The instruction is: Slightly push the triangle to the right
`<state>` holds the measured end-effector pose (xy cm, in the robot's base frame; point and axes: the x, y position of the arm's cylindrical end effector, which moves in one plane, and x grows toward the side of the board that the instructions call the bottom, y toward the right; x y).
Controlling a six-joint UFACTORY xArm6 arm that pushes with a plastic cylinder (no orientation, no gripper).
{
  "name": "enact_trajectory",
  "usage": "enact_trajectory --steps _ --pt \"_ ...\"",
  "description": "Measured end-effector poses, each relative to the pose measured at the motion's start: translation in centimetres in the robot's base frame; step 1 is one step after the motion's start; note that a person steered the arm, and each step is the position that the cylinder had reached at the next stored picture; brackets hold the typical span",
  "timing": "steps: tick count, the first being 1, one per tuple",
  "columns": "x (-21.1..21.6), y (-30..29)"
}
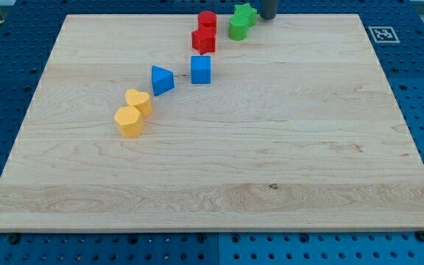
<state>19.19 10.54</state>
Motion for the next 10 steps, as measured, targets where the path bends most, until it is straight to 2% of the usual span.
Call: enact_trajectory --steps 5,6,8,9,10 --pt "0.5 -14.4" --pt "3.0 -16.2" --pt "10.7 -21.3" --pt "11.3 -22.4" --pt "13.6 -24.4"
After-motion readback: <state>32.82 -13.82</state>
